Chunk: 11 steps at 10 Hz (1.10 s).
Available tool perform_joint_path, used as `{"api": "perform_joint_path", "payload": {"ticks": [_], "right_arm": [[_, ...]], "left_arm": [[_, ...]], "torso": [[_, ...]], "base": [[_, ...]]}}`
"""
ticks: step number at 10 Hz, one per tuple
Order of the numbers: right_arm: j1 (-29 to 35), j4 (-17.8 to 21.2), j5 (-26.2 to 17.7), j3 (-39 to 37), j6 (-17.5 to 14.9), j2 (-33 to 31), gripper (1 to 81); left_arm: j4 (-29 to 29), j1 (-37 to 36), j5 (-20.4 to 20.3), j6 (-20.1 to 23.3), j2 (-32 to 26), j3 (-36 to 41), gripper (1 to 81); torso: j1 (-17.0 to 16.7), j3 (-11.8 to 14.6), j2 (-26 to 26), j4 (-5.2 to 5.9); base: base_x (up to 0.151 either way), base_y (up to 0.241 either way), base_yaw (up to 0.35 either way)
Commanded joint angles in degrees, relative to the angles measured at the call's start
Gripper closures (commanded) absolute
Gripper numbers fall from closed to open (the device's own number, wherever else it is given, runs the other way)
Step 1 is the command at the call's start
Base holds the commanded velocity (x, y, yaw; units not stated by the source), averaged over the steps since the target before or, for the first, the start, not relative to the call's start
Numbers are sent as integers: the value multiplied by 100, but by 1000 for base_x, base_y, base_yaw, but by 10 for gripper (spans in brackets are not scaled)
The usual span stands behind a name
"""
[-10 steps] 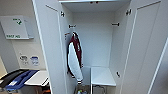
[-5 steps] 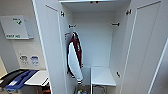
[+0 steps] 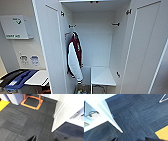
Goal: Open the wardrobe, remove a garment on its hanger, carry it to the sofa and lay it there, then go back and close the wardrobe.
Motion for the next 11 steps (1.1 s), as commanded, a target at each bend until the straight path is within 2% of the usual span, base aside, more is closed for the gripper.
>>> {"api": "perform_joint_path", "payload": {"ticks": [1, 4, 5, 6, 8, 10, 11], "right_arm": [[941, 334, -177, -410, 55, -449, 10], [1328, 985, -230, -375, 169, -652, 10], [1442, 1222, -344, -375, 204, -748, 10], [1557, 1440, -388, -349, 213, -853, 10], [1777, 1739, -520, -121, 230, -1064, 10], [1970, 1995, -572, 177, 230, -1144, 10], [2066, 2135, -660, 327, 230, -1126, 10]], "left_arm": [[-588, -885, 224, -22, -782, -321, 10], [-1353, -1184, 224, -31, -1063, -330, 10], [-1898, -1307, 224, -31, -1160, -330, 10], [-2187, -1517, 233, -31, -1317, -330, 10], [-2171, -2019, 293, -49, -1441, -304, 10], [-2056, -2625, 654, -49, -1380, -208, 10], [-2126, -2888, 821, -58, -1362, 124, 10]], "torso": [[0, 0, 0, 0], [0, 0, 0, 0], [0, -2, 0, 0], [0, -2, 2, 0], [2, -2, 2, 0], [2, -5, 2, 0], [2, -5, 5, 0]], "base": [[0, 0, 0], [0, 0, 0], [0, 0, 0], [0, 0, 0], [0, 0, 0], [0, 0, 0], [0, 0, 0]]}}
